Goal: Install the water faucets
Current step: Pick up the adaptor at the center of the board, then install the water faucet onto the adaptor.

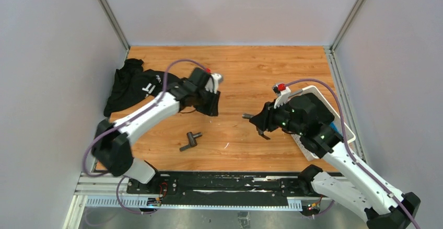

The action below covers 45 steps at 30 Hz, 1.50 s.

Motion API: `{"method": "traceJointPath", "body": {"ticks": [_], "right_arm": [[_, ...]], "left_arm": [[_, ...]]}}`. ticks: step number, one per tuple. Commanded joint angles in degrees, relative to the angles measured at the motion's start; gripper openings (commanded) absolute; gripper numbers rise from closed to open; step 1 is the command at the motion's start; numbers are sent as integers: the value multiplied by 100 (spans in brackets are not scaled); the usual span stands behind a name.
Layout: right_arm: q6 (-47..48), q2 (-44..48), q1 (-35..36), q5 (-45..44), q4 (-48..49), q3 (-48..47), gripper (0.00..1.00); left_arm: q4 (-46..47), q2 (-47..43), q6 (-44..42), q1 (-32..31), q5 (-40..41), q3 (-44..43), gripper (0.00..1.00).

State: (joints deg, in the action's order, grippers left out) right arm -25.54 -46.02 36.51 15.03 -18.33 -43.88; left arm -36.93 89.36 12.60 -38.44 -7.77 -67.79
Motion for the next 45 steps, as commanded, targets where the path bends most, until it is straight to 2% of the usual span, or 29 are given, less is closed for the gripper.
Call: {"method": "traceJointPath", "body": {"ticks": [1, 5, 10, 15, 20, 24, 27, 29, 32, 38, 42, 44, 45], "right_arm": [[653, 460, 419, 67, 1806, 285, 0], [1349, 531, 1048, -576, 2769, 458, 0], [2397, 302, 1503, -739, 3036, 398, 0], [3112, 665, 1630, -847, 3365, 664, 0], [3676, 1084, 1698, -885, 3446, 989, 0], [4281, 1413, 1879, -1067, 3638, 1242, 0], [4873, 1671, 2212, -1425, 4167, 1579, 0], [5213, 1659, 2353, -1598, 4093, 1498, 0], [5778, 1627, 2706, -2086, 4156, 1509, 0], [7564, 1132, 4012, -3565, 4381, 1469, 0], [8755, 785, 4710, -4242, 5044, 1629, 0], [9284, 704, 5003, -4534, 5361, 1768, 0], [9609, 654, 5112, -4735, 5565, 1828, 0]], "left_arm": [[223, -1356, 791, 633, -1567, -163, 0], [157, -1734, 1144, 867, -2401, -309, 0], [261, -2038, 1638, 1052, -3151, -210, 0], [553, -2319, 2291, 1400, -3511, 148, 0], [855, -1975, 3069, 1695, -4957, 308, 0], [1490, -1833, 3858, 1708, -5469, 635, 0], [2531, -1814, 4789, 1708, -5841, 1032, 0], [3111, -1805, 5251, 1708, -5947, 1213, 0], [3131, -1735, 5355, 1708, -6076, 1227, 0], [3363, -1624, 5577, 1708, -6368, 1284, 0], [3300, -1498, 5485, 1714, -6702, 1220, 0], [2965, -1479, 5123, 1717, -6846, 1115, 0], [2488, -1479, 4817, 1717, -6917, 1026, 0]]}}
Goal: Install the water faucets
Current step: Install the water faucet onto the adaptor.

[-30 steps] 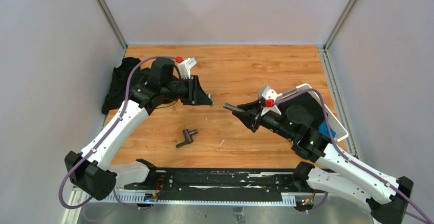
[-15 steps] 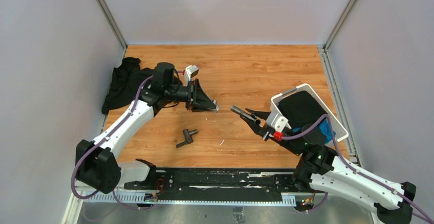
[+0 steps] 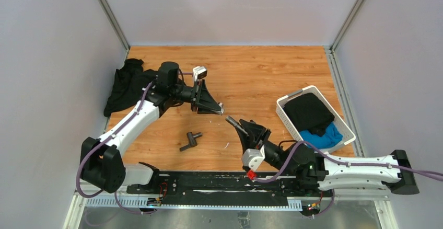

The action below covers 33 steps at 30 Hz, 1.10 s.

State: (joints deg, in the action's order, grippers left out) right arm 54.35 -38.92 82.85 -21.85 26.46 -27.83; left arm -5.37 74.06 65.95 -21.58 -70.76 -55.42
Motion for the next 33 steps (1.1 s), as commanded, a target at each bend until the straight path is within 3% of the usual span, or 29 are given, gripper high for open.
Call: {"method": "traceJointPath", "body": {"ticks": [1, 8, 19, 33], "right_arm": [[1832, -109, 578, -1214, 1273, 278, 0], [2815, -515, 1202, -2028, 1848, 496, 0], [4089, -1520, 1814, -2645, 3087, 721, 0], [4615, -2423, 2279, -2701, 4473, 861, 0]], "left_arm": [[-1194, 58, -990, 31, -652, -317, 0], [-3192, 10, -2878, 31, -499, -643, 0], [-3389, -372, -3217, 25, -471, -499, 0], [-3388, -507, -3119, -109, -437, -183, 0]]}}
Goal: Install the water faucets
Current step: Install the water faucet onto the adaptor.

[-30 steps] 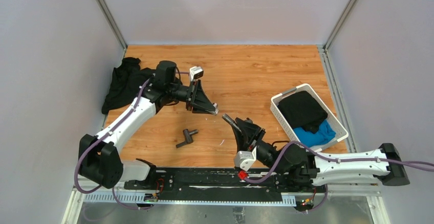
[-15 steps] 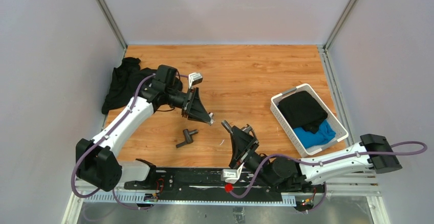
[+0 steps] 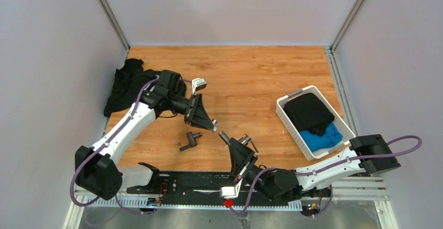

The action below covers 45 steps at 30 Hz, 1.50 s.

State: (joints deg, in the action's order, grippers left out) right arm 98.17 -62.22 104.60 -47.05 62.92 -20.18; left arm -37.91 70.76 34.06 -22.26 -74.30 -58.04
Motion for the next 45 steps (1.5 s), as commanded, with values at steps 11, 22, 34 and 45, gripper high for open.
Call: {"method": "traceJointPath", "body": {"ticks": [11, 22, 34, 45], "right_arm": [[84, -102, 336, -163, 826, 144, 0], [97, -247, 404, -59, 930, 151, 0], [-34, -300, 417, 172, 832, 95, 0], [-114, -316, 430, 274, 670, 72, 0]], "left_arm": [[-107, -537, 195, -208, -148, 204, 0], [-93, -541, 259, -459, -100, 151, 0], [-97, -365, 206, -533, -119, 106, 0], [-98, -417, 179, -577, -221, 134, 0]]}}
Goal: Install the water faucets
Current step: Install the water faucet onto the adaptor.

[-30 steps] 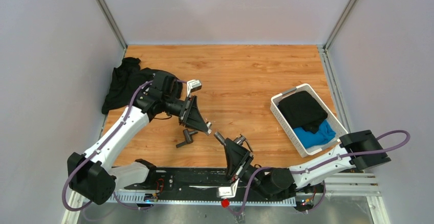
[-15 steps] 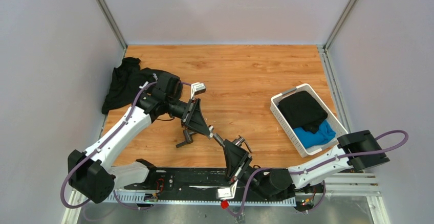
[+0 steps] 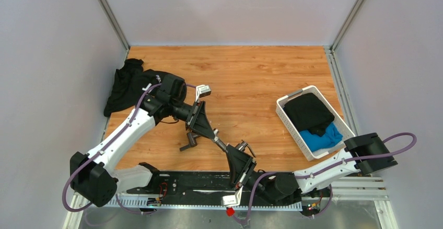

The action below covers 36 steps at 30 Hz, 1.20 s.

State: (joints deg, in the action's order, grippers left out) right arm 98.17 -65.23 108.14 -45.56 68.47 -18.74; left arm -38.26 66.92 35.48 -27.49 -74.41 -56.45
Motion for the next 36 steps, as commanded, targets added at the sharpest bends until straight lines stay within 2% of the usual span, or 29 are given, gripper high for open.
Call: {"method": "traceJointPath", "body": {"ticks": [1, 11, 16, 24, 31, 36], "right_arm": [[-111, -21, 76, 130, 114, -73, 0], [-169, -80, 76, 19, 284, -55, 0], [25, -322, 75, -81, 869, -11, 0], [158, -482, 68, -161, 1232, -7, 0], [760, -877, 76, -145, 2257, 81, 0], [752, -897, 76, -177, 2299, 72, 0]], "left_arm": [[-66, -34, 42, -56, -209, -29, 0], [-62, -143, 92, -146, -208, -69, 0], [-61, -161, 132, -174, -186, -118, 0], [-95, -128, 76, -178, -171, -109, 0], [-125, -59, 47, -178, -109, -238, 0], [-131, -20, 49, -176, -96, -264, 0]]}}
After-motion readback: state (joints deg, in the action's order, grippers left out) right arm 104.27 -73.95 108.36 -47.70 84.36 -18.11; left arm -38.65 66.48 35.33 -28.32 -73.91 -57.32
